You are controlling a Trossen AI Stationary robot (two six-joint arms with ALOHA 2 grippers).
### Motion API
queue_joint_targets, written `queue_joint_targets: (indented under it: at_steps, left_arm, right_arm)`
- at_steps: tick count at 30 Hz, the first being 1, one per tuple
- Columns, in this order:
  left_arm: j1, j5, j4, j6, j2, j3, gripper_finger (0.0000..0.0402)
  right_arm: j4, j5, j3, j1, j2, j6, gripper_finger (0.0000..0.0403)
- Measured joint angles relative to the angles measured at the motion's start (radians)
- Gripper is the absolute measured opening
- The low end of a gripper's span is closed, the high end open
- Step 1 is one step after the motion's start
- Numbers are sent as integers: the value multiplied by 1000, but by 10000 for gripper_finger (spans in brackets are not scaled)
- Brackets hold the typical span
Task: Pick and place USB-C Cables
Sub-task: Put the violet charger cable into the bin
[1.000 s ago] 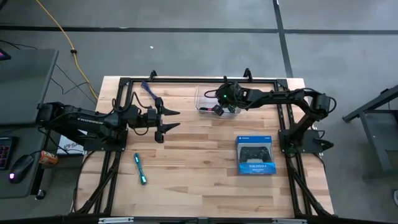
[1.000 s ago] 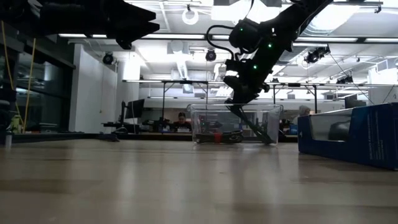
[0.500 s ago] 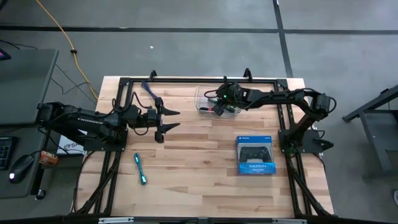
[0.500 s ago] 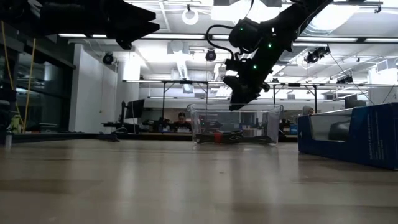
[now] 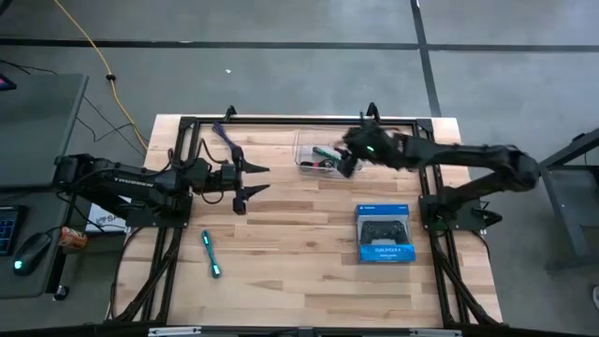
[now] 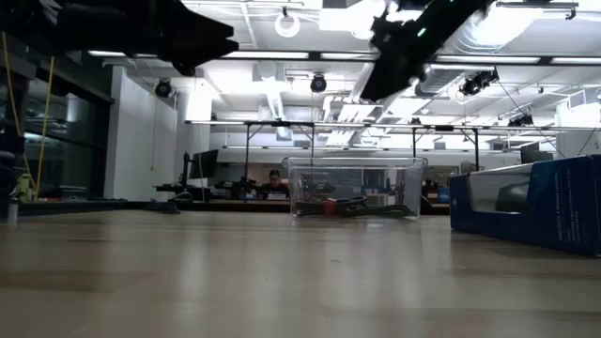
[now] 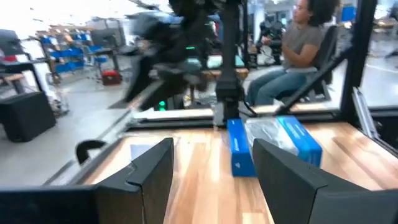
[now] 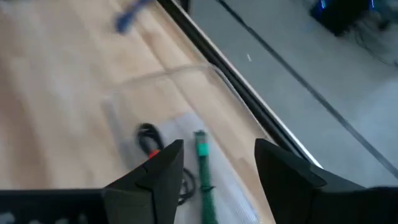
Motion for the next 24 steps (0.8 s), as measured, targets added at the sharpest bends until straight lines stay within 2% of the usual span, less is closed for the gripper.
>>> queue_joint_targets:
  at_steps: [3,7,10,12,15,18,24]
  left_arm:
    - [0,-15,-37,2,-38,0,199]
    - [0,-15,-81,-15,-89,0,199]
    - [0,-1,-87,-23,-100,0,199]
    - [0,14,-89,-19,-99,0,199]
    - [0,17,-87,-16,-93,0,199]
    - [0,17,-88,-16,-91,0,199]
    - [0,-19,-89,-22,-91,0,199]
  right_arm:
    - [24,18,-95,83,-138,22,190]
    - [172,78,-325,199,-330,71,190]
    - [396,95,-524,271,-454,100,190]
    - [590,63,-640,306,-511,96,190]
    - [844,9,-777,334,-555,62,190]
    - [1024,-14,-865,344,-561,26,190]
    - [1110,-19,-912,341,-561,18,190]
